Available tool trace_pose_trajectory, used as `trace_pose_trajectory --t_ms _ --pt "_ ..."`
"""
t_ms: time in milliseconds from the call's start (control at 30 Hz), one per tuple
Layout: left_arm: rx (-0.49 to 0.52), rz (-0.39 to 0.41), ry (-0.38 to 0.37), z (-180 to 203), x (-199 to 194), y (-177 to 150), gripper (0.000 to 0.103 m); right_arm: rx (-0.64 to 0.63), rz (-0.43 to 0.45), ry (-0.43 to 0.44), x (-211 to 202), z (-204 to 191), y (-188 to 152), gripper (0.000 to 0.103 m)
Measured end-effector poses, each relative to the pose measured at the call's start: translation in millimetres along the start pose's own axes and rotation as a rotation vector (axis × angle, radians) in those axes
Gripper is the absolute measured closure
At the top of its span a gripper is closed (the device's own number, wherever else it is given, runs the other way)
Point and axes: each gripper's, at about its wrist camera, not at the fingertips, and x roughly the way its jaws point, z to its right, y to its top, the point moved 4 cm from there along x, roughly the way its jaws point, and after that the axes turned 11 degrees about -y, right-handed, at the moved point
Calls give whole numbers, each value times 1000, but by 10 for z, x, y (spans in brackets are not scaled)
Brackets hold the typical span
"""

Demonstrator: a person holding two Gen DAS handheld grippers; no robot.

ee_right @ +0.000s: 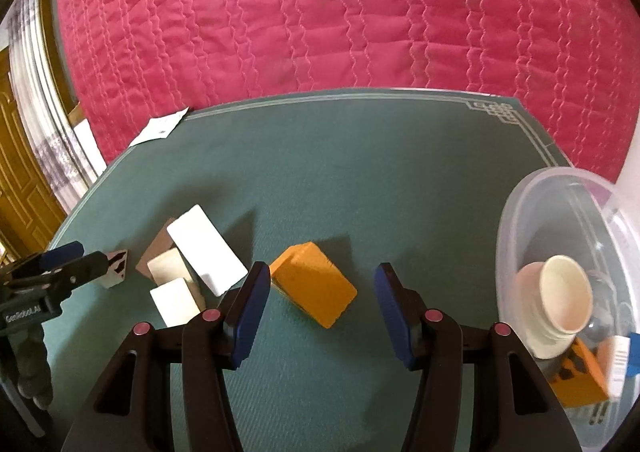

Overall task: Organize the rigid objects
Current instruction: 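Move the left gripper to the white-and-black triangular block and grasp it, then grasp the orange wedge block with the right gripper while the left gripper holds its block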

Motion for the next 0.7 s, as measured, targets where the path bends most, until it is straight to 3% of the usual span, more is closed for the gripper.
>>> trace_pose_trajectory --t_ms 233,433,500,633,700 --pt "-41 -51 39 -117 161 -112 22 21 -1 34 9 11 -4 47" --pt "-82 -47 56 -180 189 -127 23 9 8 28 -11 -26 2 47" --pt "-81 -39 66 -180 187 -122 29 6 9 26 -13 -32 2 47" --pt "-90 -20 44 -187 156 -117 53 3 4 20 -15 -41 -3 47" --pt "-97 -13 35 -193 150 -109 56 0 1 19 -16 -42 -3 47"
